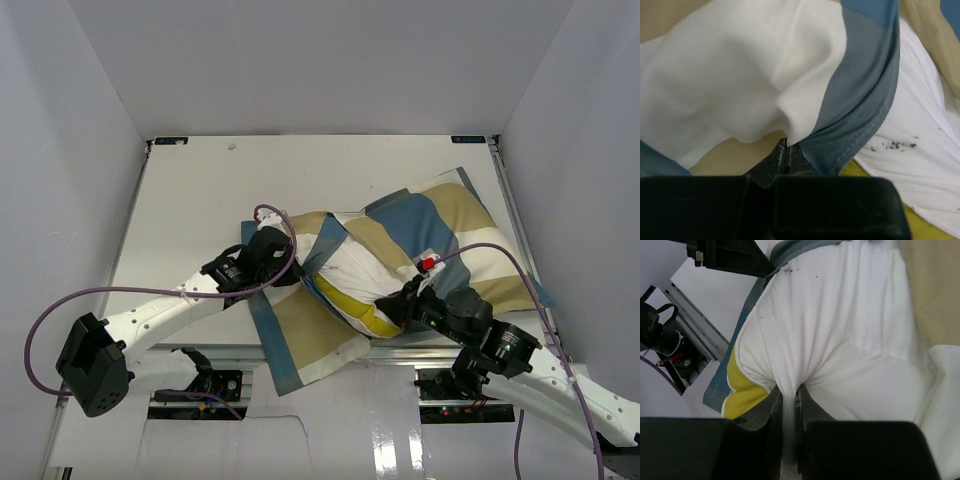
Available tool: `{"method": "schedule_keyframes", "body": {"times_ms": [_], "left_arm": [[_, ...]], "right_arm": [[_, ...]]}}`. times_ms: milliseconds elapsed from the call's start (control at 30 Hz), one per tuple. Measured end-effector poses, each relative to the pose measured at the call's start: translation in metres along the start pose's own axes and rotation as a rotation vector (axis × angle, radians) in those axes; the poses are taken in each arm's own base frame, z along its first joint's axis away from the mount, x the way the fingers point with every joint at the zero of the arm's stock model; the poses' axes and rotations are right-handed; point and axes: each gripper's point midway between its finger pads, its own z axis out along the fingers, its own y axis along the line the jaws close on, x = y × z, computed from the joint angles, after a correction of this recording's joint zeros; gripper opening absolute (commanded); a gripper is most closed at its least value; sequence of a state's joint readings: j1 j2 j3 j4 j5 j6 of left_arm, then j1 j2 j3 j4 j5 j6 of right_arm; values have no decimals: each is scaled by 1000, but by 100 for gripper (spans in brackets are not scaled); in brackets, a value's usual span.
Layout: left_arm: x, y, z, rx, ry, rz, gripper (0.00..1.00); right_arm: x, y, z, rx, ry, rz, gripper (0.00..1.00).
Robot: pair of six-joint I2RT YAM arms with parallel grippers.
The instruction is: Remove the pillowcase from the pillow
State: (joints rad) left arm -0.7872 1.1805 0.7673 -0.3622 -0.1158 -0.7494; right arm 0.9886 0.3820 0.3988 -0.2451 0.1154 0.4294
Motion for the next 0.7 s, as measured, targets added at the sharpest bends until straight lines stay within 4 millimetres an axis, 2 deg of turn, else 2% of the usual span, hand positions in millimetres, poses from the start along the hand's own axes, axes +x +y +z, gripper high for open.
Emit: {"method": "schedule_keyframes", "body": {"times_ms": [133,233,333,500,700], "left_arm": [[-36,0,-9,-40,-77,-55,0],[-70,9,-13,-68,-137,-117,0],[-93,21,-15,-91,-167,-168,0],[-118,46,-10,-137,-175,-241,0],[-130,55,12,-138,-107,-272,0]], "right_arm": [[-13,1,-11,-5,-60,4,8],[-25,2,-20,-1,-104,8,8],[-39,3,-30,5,-155,15,8],[-55,3,-48,17,-208,27,8],[-63,1,-67,30,-230,30,8]]}}
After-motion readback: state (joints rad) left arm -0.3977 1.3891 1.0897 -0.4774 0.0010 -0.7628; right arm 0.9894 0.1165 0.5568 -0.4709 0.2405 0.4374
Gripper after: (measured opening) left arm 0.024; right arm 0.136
